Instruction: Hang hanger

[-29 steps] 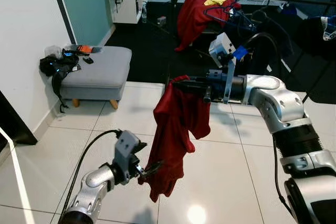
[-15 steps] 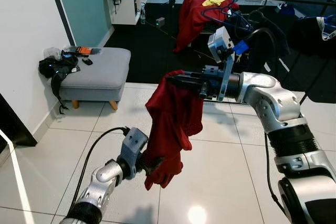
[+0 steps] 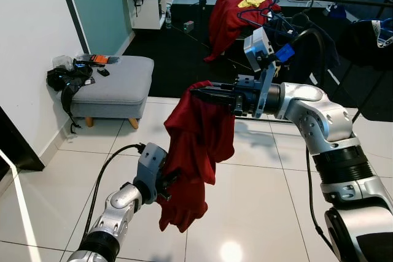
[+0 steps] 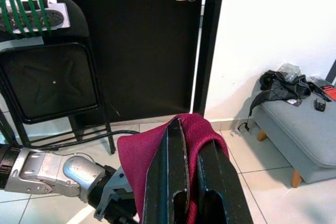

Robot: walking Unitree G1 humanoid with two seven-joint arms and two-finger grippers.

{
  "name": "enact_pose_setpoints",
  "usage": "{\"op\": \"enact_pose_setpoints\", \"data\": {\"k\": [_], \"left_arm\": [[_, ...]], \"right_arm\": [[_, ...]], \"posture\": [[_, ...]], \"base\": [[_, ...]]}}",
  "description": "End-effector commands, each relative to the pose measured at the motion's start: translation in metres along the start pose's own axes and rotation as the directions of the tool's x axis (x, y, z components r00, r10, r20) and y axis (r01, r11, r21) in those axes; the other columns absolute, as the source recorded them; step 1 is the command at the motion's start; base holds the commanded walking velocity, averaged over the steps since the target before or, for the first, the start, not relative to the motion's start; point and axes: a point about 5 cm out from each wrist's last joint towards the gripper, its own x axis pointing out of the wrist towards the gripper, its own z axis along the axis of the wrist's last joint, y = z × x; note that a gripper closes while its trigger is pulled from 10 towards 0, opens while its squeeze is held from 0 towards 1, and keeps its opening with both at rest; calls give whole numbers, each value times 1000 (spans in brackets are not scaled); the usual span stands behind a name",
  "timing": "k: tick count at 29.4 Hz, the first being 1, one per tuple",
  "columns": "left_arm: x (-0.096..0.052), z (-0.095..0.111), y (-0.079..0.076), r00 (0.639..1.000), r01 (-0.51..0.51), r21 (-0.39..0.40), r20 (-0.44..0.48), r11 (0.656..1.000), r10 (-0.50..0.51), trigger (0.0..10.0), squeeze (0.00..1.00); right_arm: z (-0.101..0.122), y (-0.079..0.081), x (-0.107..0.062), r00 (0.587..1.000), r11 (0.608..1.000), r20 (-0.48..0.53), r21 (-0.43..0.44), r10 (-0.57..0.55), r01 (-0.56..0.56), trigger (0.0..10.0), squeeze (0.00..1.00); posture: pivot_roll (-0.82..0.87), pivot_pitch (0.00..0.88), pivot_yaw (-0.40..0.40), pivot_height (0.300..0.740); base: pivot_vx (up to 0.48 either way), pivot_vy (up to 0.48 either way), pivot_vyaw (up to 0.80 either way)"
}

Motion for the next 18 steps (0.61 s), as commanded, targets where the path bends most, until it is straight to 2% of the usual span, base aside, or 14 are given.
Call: {"op": "enact_pose_setpoints", "data": {"k": [1, 6, 8, 10, 11, 12, 13, 14, 15, 17, 18], "left_arm": [[-4, -6, 0, 1000, -6, -19, -8, 1000, 6, 0, 0], [-9, -6, 2, 1000, 26, -50, 1, 998, -26, 0, 0], [-19, -6, 4, 995, 101, -81, -5, 992, -101, 0, 0], [-19, -6, 4, 995, 101, -81, -5, 992, -101, 0, 0], [-29, -6, 8, 989, 144, -91, -18, 985, -146, 0, 0], [-29, -6, 8, 989, 144, -91, -18, 985, -146, 0, 0], [-55, 0, 20, 970, 232, -99, -57, 968, -238, 0, 0], [-62, 3, 22, 962, 256, -102, -67, 961, -264, 0, 0], [-62, 3, 22, 962, 256, -102, -67, 961, -264, 0, 0], [-69, 8, 25, 955, 282, -107, -69, 953, -290, 0, 0], [-69, 8, 25, 955, 282, -107, -69, 953, -290, 0, 0]], "right_arm": [[4, 0, -1, 1000, 1000, 17, -10, -3, 3, 10000, 0], [1, -3, -1, 1000, 1000, 3, -5, -31, 31, 10000, 0], [-5, -9, -3, 996, 996, -18, 17, -92, 93, 10000, 0], [-5, -9, -3, 996, 996, -18, 17, -92, 93, 10000, 0], [-14, -19, -8, 982, 982, -47, 47, -183, 185, 10000, 0], [-14, -19, -8, 982, 982, -47, 47, -183, 185, 10000, 0], [-41, -43, -23, 902, 889, -124, 159, -413, 429, 10000, 1000], [-50, -48, -28, 870, 852, -155, 184, -468, 491, 10000, 1000], [-50, -48, -28, 870, 852, -155, 184, -468, 491, 10000, 1000], [-60, -52, -33, 833, 811, -186, 196, -521, 551, 10000, 1000], [-60, -52, -33, 833, 811, -186, 196, -521, 551, 10000, 1000]], "posture": [[53, 38, 4, 740], [52, 38, 5, 740], [53, 38, 3, 740], [53, 38, 3, 740], [58, 39, 1, 740], [58, 39, 1, 740], [75, 37, -5, 740], [77, 36, -7, 740], [77, 36, -7, 740], [83, 36, -10, 740], [83, 36, -10, 740]], "base": [[0, 0, 0], [0, 0, 0], [0, 0, 0], [0, 0, 0], [0, 0, 0], [0, 0, 0], [0, 0, 0], [0, 0, 0], [0, 0, 0], [0, 0, 0], [0, 0, 0]]}}
